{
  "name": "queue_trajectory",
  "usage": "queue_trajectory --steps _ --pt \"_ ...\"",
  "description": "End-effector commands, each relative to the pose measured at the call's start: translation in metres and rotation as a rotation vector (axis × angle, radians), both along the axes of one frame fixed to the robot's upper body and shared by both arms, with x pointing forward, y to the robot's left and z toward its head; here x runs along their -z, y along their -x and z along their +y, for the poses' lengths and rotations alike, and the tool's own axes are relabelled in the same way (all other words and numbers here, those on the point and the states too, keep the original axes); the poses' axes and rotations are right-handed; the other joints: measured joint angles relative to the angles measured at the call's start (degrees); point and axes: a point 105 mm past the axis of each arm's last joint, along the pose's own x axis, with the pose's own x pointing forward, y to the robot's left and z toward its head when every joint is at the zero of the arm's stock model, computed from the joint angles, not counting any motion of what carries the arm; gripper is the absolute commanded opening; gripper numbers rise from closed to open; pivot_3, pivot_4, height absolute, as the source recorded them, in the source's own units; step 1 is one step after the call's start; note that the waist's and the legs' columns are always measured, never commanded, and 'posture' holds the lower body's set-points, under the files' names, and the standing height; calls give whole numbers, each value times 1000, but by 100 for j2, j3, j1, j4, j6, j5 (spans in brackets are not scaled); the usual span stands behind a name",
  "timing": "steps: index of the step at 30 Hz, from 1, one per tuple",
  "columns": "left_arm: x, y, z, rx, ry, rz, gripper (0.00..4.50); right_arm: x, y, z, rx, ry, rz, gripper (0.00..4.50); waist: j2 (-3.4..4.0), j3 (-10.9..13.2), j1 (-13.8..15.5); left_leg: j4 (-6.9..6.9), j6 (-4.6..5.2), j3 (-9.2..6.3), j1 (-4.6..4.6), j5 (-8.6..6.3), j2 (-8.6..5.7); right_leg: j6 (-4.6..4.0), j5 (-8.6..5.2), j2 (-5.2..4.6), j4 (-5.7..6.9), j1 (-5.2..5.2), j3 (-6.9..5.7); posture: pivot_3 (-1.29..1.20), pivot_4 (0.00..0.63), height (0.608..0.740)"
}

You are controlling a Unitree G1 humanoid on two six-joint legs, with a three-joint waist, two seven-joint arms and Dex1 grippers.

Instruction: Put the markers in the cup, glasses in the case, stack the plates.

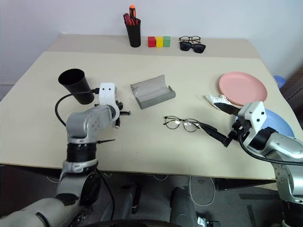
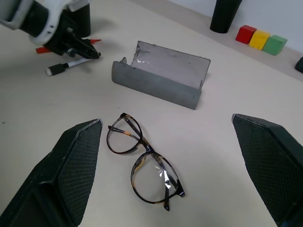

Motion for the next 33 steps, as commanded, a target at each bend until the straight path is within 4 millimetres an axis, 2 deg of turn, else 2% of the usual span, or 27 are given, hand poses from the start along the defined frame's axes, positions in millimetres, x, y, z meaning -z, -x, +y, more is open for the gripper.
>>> queue_trajectory --steps 1,3,6,9,14,20,30,33 --pt "-73 18 -20 196 -71 -435 42 -10 -3 -1 -6 0 -52 4500 1 0 9 -2 -3 0 0 2 1 -2 1 0 0 -1 0 0 150 740" --pt "-101 28 -17 235 -121 -647 42 -10 -7 1 -12 -3 -56 4500 3 -1 9 -6 -8 2 1 4 3 -11 4 0 -5 -3 1 0 150 740" --pt "-122 31 -5 217 -196 -823 42 -10 -13 3 -18 -6 -64 4500 4 -2 14 -8 -8 3 2 5 4 -15 6 0 -13 0 1 0 150 740" --pt "-135 2 39 -43 -253 -838 42 -11 -19 9 -32 -14 -78 4500 3 -2 16 -6 -7 3 4 5 4 -14 7 1 -12 3 1 0 150 740" --pt "-152 -18 81 -296 -328 -943 42 -9 -24 12 -46 -16 -85 4500 1 -1 14 -5 -5 3 2 7 3 14 20 2 -11 3 0 0 150 740" --pt "-153 -31 111 -472 -375 -975 42 -5 -26 11 -48 -20 -85 4500 0 -1 17 -5 -6 3 1 8 1 39 33 2 -12 4 0 0 150 740" --pt "-124 -37 130 -513 -434 -928 42 -3 -25 11 -46 -21 -92 4500 1 -1 10 -5 -10 3 4 10 1 42 35 2 -8 4 0 0 150 740" --pt "-119 -36 130 -513 -434 -921 1172 -3 -24 11 -44 -21 -90 4500 1 -1 11 -5 -10 4 4 10 1 43 35 2 -7 4 0 0 150 740"
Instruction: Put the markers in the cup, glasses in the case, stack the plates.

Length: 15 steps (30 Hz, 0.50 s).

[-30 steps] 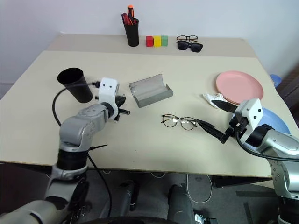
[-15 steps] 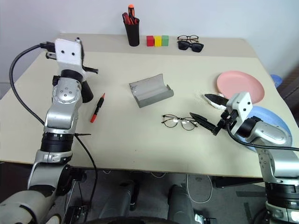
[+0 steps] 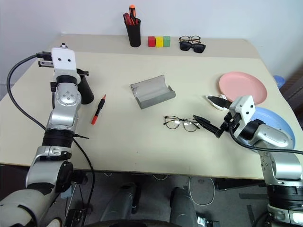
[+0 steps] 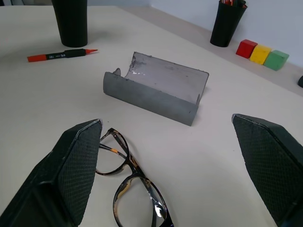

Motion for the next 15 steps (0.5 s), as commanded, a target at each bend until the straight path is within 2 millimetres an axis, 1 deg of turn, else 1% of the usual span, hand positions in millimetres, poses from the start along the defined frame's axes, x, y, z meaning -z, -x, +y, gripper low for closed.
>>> queue_trajectory --steps 1,3,4,5,6,7,9,11,12,13,15 --pt "-8 6 6 -16 -17 -48 1775 -10 4 4 -10 1 -45 4500 0 0 1 0 0 0 0 0 0 0 0 0 0 0 0 0 150 740" --pt "-7 7 0 31 4 -54 2735 -12 4 4 -8 2 -43 4500 0 0 0 0 -1 0 0 1 0 0 0 0 1 0 0 0 150 740" --pt "-7 8 -6 80 25 -54 3219 -12 4 3 -7 2 -42 4500 0 0 0 0 -1 0 0 1 0 0 0 0 1 0 0 0 150 740" --pt "-8 10 -14 134 44 -54 3219 -12 4 3 -6 2 -42 4500 0 0 -1 0 -1 0 0 1 0 0 0 0 1 0 0 0 150 740" --pt "-9 12 -25 213 64 -39 3219 -12 5 3 -4 2 -40 4500 0 0 -2 0 -2 0 0 1 0 0 0 0 1 0 0 0 150 740" --pt "-9 14 -38 300 63 12 3219 -12 5 3 -4 2 -38 4500 0 0 1 0 -2 1 0 1 0 0 0 -1 0 0 0 0 150 740" --pt "2 23 -65 500 68 183 3219 -11 6 3 -3 2 -33 4500 0 0 -4 1 -3 0 -2 1 0 0 0 -1 1 0 0 0 150 740" --pt "23 36 -87 690 61 416 3219 -11 6 3 -3 1 -30 4500 1 0 -29 0 -3 0 -2 1 1 -1 0 0 0 0 1 0 150 740" --pt "33 43 -93 754 24 530 3219 -10 7 3 -3 1 -29 4500 2 -1 -62 -1 -3 0 0 1 1 -2 -1 0 4 0 2 0 150 740" --pt "41 49 -94 783 -20 611 3219 -10 7 2 -2 1 -28 4500 3 -1 -88 -1 -3 0 3 1 2 -3 -2 0 10 -1 2 0 150 740" --pt "56 50 -77 711 45 735 3219 -9 7 2 1 -1 -28 4500 4 -1 -152 -3 -3 -1 9 1 3 -23 -13 1 15 0 2 0 150 740"
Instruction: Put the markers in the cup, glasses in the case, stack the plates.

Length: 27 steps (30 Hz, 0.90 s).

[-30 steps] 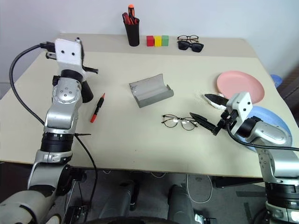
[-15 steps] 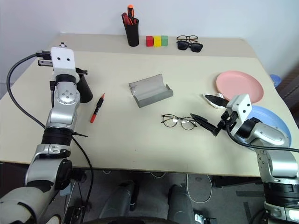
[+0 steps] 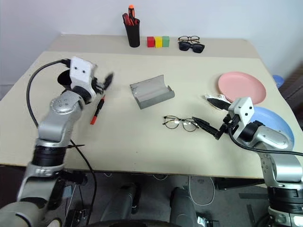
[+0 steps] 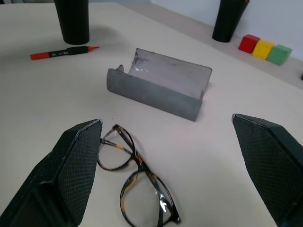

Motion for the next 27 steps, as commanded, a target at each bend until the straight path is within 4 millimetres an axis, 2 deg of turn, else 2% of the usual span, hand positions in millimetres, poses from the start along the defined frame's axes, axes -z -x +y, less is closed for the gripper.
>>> queue_trajectory --steps 1,5,9,16,20,23,27 --pt "18 5 18 -87 25 205 3219 -11 4 0 -1 -3 -51 4500 0 0 -29 0 0 0 6 0 1 -1 -1 0 3 3 0 0 150 740" --pt "37 7 41 -255 112 404 3219 -7 5 1 3 -10 -47 4500 -6 4 -68 3 1 -2 15 0 3 4 -6 0 26 4 1 0 150 740" --pt "55 7 59 -378 122 514 3219 -4 4 1 5 -17 -42 4500 -7 4 -55 5 1 -5 20 0 1 19 -11 -1 48 2 2 0 150 740" --pt "65 -1 69 -452 114 554 3219 -4 4 -1 8 -16 -42 4500 -8 4 -34 3 0 -4 23 0 1 12 -14 -1 49 2 3 0 150 740" --pt "75 -10 65 -458 111 580 3219 -4 5 -3 14 -13 -42 4500 -7 4 -15 3 0 -4 23 0 0 10 -16 -1 48 2 3 0 150 740" --pt "78 -15 60 -450 114 587 2382 -3 7 -5 21 -10 -41 4500 -7 3 -3 3 -1 -3 23 0 -1 10 -15 -2 48 3 4 0 150 740" --pt "78 -16 56 -422 109 586 299 -3 9 -9 31 -7 -40 4500 -6 3 -9 3 -1 -3 23 0 -1 10 -15 -3 48 4 4 0 150 740"
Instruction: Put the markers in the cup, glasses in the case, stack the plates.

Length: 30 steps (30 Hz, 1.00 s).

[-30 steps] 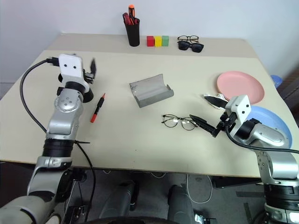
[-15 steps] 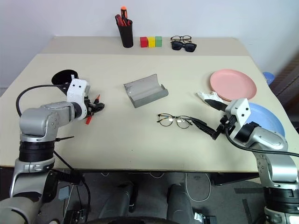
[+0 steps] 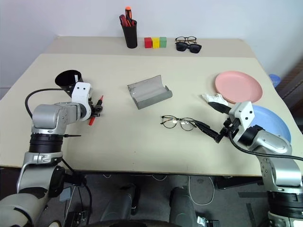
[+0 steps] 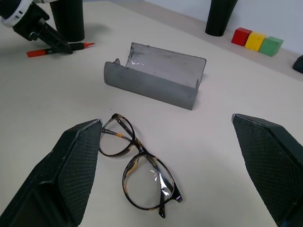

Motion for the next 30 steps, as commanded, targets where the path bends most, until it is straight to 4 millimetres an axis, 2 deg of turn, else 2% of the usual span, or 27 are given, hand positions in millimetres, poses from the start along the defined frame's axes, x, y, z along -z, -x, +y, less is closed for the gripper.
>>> queue_trajectory --steps 1,5,7,9,10,11,13,15,18,24,30 --pt "-5 -3 -3 23 -15 -24 63 -13 4 -4 8 9 -60 4500 1 0 0 0 0 0 2 0 0 0 0 0 0 0 0 0 150 740" --pt "-20 4 -16 136 -9 -92 63 -12 5 -5 14 4 -61 4500 -1 1 -3 -1 -1 1 3 0 0 -3 -2 -1 0 0 1 0 150 740" --pt "-39 13 -34 290 -30 -233 63 -12 5 -5 13 0 -61 4500 -1 1 -21 -4 -1 2 2 0 0 -6 -3 -1 -2 -1 2 0 150 740" --pt "-81 27 -51 398 -123 -583 63 -13 5 -4 -1 -10 -61 4500 -1 1 -25 -11 -2 3 2 -1 2 -8 -4 -2 -3 -5 6 0 150 740" --pt "-103 37 -57 373 -114 -772 63 -14 5 -1 -15 -24 -61 4500 0 1 -23 -15 -3 7 2 -1 2 -12 -5 -4 -5 -9 13 0 150 740" --pt "-116 43 -56 307 -89 -894 63 -16 6 3 -37 -44 -64 4500 0 1 5 -18 -4 10 2 0 2 -13 -4 -5 -9 -11 16 0 150 740" --pt "-123 48 -52 221 -47 -989 63 -18 6 7 -60 -66 -67 4500 -2 1 35 -9 -4 8 1 0 1 -20 -4 -8 -14 -2 20 0 150 740" --pt "-134 40 -49 159 -83 -1076 63 -23 10 16 -112 -73 -96 4500 2 -2 25 -4 -4 9 2 0 -1 -23 -3 -7 -14 1 20 0 150 740" --pt "-153 25 -26 -95 -38 -1205 63 -30 16 29 -206 -98 -121 4500 -6 1 20 0 -2 10 6 1 -1 -24 -4 -5 -14 9 17 0 150 740" --pt "-160 10 -5 -276 -145 -1286 63 -33 15 47 -317 -108 -136 4500 -9 1 2 -4 0 14 7 1 -2 8 6 -3 -11 5 15 0 150 740" --pt "-162 8 15 -383 -238 -1315 63 -32 10 58 -371 -111 -151 4500 -15 5 9 -2 -1 12 7 1 -3 10 6 -2 -7 5 14 0 150 740"
